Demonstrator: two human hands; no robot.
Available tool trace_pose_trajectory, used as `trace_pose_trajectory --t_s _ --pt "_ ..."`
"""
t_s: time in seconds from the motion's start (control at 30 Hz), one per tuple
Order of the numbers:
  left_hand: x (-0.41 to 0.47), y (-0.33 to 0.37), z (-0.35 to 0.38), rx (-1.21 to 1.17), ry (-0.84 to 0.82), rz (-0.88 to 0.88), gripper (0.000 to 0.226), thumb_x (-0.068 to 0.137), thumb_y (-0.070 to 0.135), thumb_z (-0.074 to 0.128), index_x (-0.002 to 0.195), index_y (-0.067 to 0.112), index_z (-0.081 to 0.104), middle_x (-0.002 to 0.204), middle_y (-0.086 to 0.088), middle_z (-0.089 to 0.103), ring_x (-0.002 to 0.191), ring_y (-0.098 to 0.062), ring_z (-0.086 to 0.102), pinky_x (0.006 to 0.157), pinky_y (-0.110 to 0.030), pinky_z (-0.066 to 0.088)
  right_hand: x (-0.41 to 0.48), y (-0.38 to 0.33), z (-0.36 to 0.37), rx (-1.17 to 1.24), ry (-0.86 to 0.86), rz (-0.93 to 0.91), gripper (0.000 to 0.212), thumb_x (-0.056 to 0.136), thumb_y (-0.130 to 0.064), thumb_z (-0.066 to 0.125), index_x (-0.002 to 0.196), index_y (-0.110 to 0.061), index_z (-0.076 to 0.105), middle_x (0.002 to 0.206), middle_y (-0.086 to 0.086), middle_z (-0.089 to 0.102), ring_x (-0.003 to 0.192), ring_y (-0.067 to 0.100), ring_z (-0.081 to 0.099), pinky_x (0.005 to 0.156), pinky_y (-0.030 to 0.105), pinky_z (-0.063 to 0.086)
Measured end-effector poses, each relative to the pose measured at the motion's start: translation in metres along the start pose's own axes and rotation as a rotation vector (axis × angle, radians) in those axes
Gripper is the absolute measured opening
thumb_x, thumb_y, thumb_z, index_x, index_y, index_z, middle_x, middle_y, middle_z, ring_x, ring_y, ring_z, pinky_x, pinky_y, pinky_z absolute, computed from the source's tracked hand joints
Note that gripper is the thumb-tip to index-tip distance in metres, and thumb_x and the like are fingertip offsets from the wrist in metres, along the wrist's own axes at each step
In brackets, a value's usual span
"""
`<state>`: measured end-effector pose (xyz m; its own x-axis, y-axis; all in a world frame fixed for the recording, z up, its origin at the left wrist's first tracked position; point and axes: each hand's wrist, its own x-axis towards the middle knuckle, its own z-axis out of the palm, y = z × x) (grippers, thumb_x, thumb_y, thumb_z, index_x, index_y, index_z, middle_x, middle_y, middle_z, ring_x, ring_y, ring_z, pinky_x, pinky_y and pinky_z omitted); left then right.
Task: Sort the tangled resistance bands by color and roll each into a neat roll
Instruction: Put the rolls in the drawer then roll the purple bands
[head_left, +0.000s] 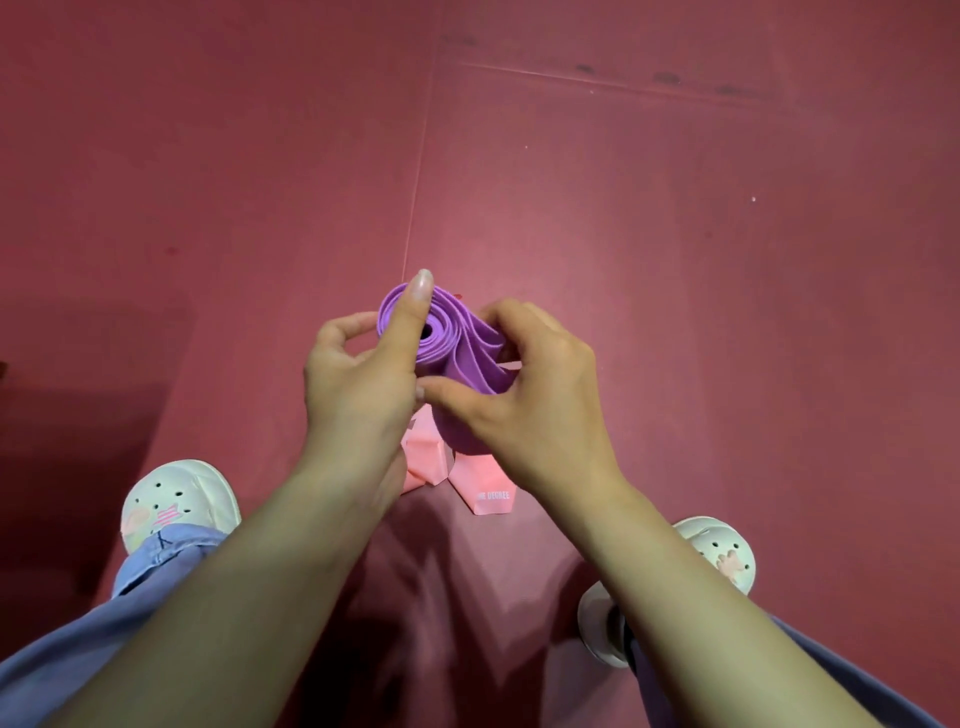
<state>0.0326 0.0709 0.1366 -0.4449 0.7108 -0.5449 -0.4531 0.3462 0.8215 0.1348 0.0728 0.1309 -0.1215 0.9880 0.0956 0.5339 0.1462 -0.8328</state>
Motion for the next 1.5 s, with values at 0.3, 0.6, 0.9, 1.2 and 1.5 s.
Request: trace_pose_trajectory --t_s 0.3,0.6,0.9,1.2,1.5 --pt "-0.001 0.011 -0.003 0.093 -0.35 -0.171 0.053 0.062 0.039 0.076 0.101 0.005 0.065 0.071 -0.004 0.071 0.077 -0.016 0.071 0.08 -0.032 0.06 0.012 0.011 -0.019 0.043 0.0 0.052 0.026 0.07 -0.029 0.082 0.096 -0.026 0.075 0.074 -0.001 0.062 0.066 0.008 0.053 0.062 0.02 0.042" --pt "0.006 0.012 -0.008 0.014 -0.278 -0.186 0.051 0.069 0.005 0.077 0.116 -0.003 0.06 0.071 -0.005 0.068 0.062 -0.012 0.065 0.08 -0.03 0.059 0.01 0.011 -0.011 0.075 -0.021 0.039 0.035 0.071 -0.019 0.082 0.105 -0.025 0.073 0.079 -0.006 0.06 0.07 0.003 0.054 0.064 0.009 0.04" --pt "0.001 0.014 -0.01 -0.017 -0.399 -0.166 0.048 0.055 0.006 0.074 0.102 -0.003 0.069 0.083 -0.011 0.072 0.067 -0.014 0.067 0.086 -0.034 0.056 0.008 0.014 -0.01 -0.068 0.018 -0.077 0.028 0.075 -0.011 0.074 0.1 -0.024 0.075 0.076 0.002 0.057 0.063 0.01 0.051 0.059 0.018 0.039" --pt "-0.001 0.01 -0.007 -0.014 -0.36 -0.102 0.062 0.044 0.019 0.081 0.1 -0.005 0.067 0.086 -0.017 0.072 0.075 -0.021 0.069 0.081 -0.03 0.058 0.004 0.018 -0.005 -0.195 0.067 -0.201 0.01 0.076 -0.017 0.077 0.086 -0.017 0.074 0.068 0.001 0.051 0.059 0.021 0.051 0.053 0.041 0.046" --pt "-0.001 0.011 -0.01 0.047 -0.339 -0.016 0.066 0.041 0.021 0.084 0.102 -0.002 0.069 0.09 -0.017 0.074 0.075 -0.023 0.071 0.076 -0.032 0.059 0.004 0.016 -0.007 -0.207 0.089 -0.244 0.022 0.079 -0.019 0.074 0.1 -0.012 0.075 0.075 0.004 0.06 0.065 0.023 0.056 0.057 0.039 0.047"
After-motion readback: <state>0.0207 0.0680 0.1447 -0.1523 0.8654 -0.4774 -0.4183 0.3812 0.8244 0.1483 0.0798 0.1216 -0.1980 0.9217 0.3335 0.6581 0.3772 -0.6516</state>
